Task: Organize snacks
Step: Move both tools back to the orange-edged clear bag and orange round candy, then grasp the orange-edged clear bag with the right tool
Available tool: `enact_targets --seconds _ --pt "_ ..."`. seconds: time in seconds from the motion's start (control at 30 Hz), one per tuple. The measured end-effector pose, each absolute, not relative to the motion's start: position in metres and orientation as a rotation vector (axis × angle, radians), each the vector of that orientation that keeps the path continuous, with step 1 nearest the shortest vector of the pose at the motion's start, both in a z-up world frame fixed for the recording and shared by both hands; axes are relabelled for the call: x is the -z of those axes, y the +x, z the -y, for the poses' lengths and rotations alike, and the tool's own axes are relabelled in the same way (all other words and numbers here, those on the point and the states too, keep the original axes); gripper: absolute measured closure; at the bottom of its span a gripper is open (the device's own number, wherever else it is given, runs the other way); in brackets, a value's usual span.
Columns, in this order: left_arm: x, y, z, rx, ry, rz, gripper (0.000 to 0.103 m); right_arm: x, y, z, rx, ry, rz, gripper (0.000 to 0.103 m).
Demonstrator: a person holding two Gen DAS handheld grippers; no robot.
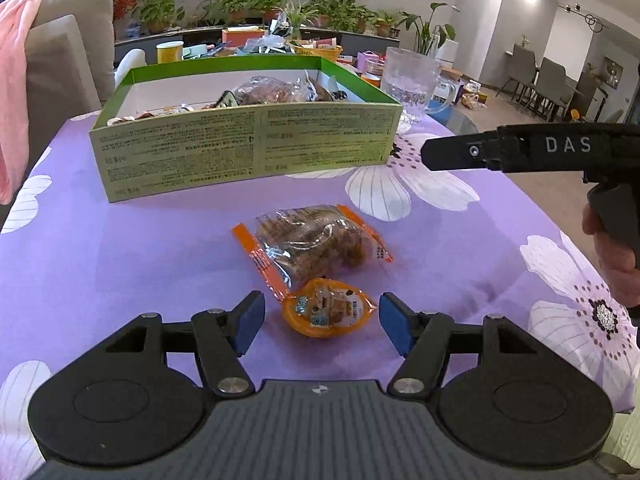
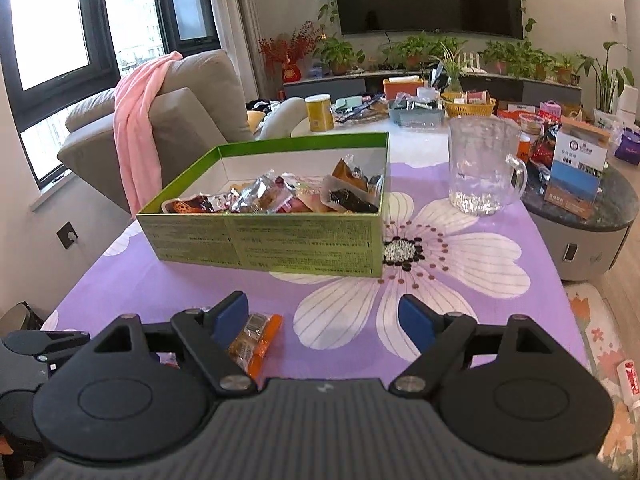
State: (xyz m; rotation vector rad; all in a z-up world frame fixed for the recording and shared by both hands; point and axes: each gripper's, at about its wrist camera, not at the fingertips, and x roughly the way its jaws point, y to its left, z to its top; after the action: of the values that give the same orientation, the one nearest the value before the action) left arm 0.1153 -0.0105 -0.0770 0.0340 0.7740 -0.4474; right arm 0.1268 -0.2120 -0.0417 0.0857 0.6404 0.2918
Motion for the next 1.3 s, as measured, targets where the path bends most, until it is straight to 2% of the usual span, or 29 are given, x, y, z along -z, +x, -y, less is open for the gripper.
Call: enact_targets --seconds 0.1,0.2,0.3,1.0,1.17,1.2,1.3 --pt "0.08 0.116 0.012 0.474 0.038 -0.774 0.047 0.045 0.129 0.212 -0.298 0.095 -0.654 0.041" --pt "0.08 0.117 0.007 0.483 0.02 -0.766 0.057 0.048 0.13 0.212 -0.31 0.093 -0.665 0.041" --pt "0.079 0.118 0.002 0.474 0.004 -0.764 0.059 0.05 0.13 0.208 -0.337 0.096 -0.675 0.041" --pt "0.079 0.104 -0.007 0.492 0.007 -0.77 0.058 0.075 0.138 0.115 -0.438 -0.027 -0.854 0.041" --pt "0.079 0.103 -0.008 0.501 0.003 -0.772 0.059 0.072 0.133 0.119 -0.446 -0.045 -0.812 0.042" --pt "0.079 0.103 -0.008 0.502 0.005 -0.771 0.059 0.069 0.131 0.119 -0.463 -0.047 -0.792 0.047" --pt "0.079 0.102 -0.009 0.506 0.001 -0.774 0.059 0.062 0.132 0.125 -0.45 -0.023 -0.777 0.05"
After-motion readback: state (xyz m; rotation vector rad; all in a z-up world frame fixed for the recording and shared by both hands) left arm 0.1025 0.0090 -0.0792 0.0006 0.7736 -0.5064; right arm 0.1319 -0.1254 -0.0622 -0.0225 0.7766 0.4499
